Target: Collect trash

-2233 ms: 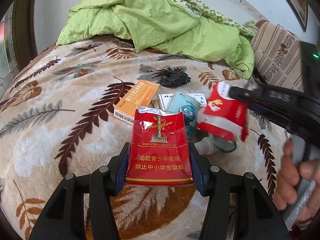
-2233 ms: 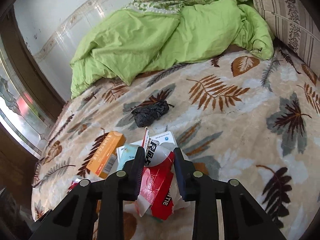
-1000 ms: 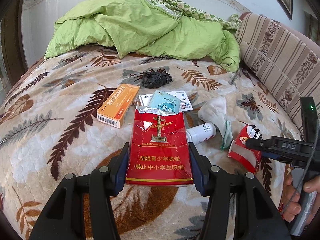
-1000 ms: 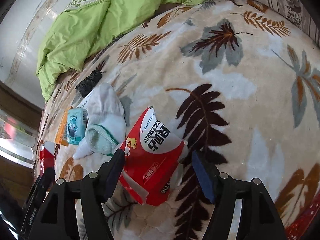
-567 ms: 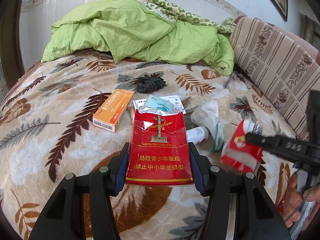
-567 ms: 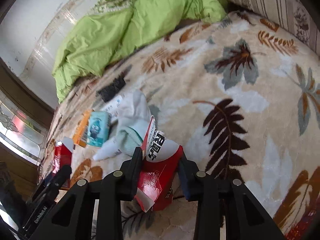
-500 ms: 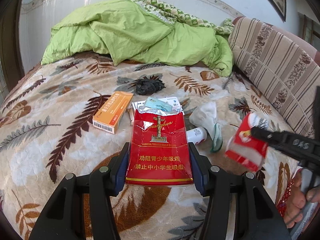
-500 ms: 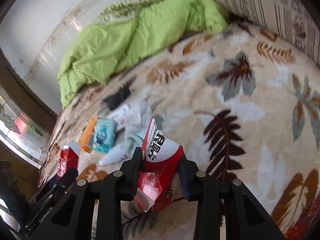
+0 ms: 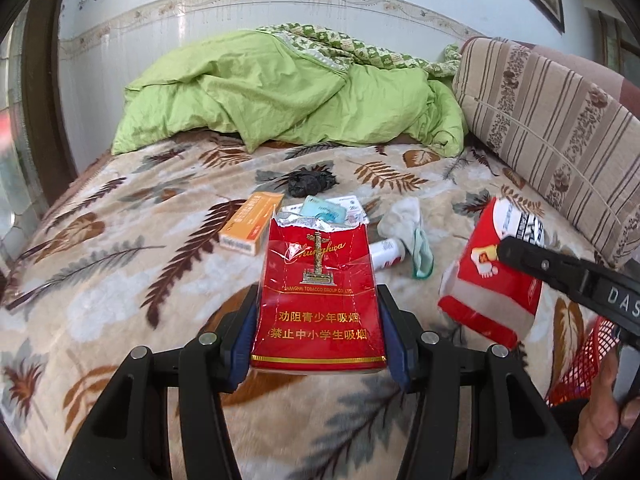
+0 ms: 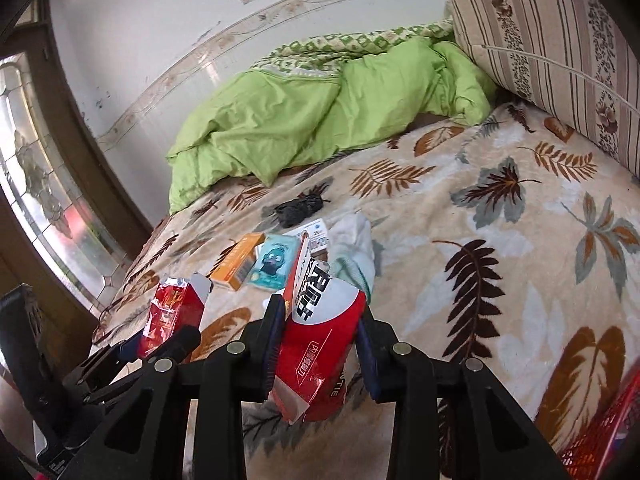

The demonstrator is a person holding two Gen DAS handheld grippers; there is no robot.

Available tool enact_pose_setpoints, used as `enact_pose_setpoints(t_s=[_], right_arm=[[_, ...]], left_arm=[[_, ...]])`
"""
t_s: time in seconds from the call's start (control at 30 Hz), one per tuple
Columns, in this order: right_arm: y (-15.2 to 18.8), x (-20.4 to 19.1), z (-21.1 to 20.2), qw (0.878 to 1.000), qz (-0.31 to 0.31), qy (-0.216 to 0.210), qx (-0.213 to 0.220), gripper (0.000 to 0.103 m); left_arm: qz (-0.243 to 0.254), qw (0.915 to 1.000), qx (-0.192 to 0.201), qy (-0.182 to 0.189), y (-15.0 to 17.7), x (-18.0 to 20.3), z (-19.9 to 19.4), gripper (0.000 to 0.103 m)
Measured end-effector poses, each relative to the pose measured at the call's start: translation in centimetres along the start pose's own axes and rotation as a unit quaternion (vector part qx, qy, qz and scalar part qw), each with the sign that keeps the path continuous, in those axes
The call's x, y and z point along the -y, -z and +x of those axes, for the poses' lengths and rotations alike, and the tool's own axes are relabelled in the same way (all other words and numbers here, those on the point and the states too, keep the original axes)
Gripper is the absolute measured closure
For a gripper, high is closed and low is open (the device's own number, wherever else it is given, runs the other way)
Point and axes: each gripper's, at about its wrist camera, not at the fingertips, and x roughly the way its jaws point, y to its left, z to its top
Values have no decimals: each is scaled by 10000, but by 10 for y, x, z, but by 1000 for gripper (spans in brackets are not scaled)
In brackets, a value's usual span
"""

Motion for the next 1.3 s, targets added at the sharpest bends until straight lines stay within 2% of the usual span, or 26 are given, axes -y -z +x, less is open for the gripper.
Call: enact_pose_setpoints(t_s=[0.13,0.33,1.3], right_arm=[[5,-9,-6,9997,-216,-33,83,67],[5,-8,-2,9998,-206,-28,33,67],[4,-3,5,9999,-88,37,-72,67]], left_arm=[[-20,9998,78,-202,5,-2,-7,50],[-102,9991,-25,-417,6,-7,5,50],[-39,9988,-89,-479,5,-6,13,50]])
